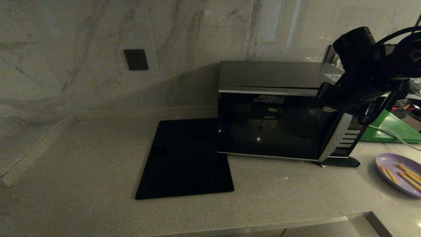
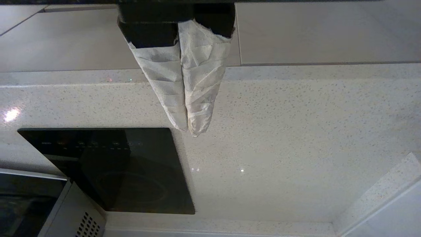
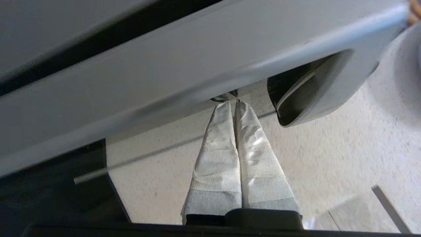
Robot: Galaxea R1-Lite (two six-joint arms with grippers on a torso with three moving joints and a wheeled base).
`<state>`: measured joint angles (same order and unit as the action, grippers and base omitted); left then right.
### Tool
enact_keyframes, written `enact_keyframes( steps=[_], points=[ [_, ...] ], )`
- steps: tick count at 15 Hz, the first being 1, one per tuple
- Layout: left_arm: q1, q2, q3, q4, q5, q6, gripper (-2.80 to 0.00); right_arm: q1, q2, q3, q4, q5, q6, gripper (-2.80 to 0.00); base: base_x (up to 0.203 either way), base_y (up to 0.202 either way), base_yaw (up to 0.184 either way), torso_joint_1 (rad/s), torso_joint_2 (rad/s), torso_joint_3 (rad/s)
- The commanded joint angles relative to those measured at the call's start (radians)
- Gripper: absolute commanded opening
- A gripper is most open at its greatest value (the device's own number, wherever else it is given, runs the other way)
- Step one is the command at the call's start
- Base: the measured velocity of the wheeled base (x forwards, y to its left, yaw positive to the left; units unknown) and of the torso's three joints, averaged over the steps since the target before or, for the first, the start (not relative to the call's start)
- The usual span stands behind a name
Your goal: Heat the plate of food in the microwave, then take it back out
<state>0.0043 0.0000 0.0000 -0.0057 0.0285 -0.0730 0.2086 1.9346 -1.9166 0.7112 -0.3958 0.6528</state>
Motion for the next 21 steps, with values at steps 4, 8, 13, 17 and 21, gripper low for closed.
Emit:
enact_keyframes(
  steps=[4, 8, 13, 17, 21],
  points=[
    [0.000, 0.002, 0.000, 0.000, 0.001, -0.001, -2.80, -0.028, 0.011, -0.009, -0.036, -0.005, -0.010, -2.80, 0.000, 0.000, 0.000, 0.000, 0.00, 0.000],
    [0.000, 0.002, 0.000, 0.000, 0.001, -0.001, -2.80, -0.028, 0.015, -0.007, -0.042, -0.005, -0.012, -2.80, 0.000, 0.000, 0.000, 0.000, 0.00, 0.000],
    [0.000, 0.002, 0.000, 0.000, 0.001, -0.001, -2.80, -0.026, -0.094, 0.087, -0.040, 0.018, -0.016, -2.80, 0.000, 0.000, 0.000, 0.000, 0.00, 0.000],
    [0.000, 0.002, 0.000, 0.000, 0.001, -0.001, -2.80, -0.066, -0.247, 0.211, -0.041, 0.058, -0.051, -2.80, 0.000, 0.000, 0.000, 0.000, 0.00, 0.000],
    [0.000, 0.002, 0.000, 0.000, 0.001, -0.001, -2.80, -0.218, -0.284, 0.254, -0.057, 0.071, -0.105, -2.80, 0.000, 0.000, 0.000, 0.000, 0.00, 0.000]
  ],
)
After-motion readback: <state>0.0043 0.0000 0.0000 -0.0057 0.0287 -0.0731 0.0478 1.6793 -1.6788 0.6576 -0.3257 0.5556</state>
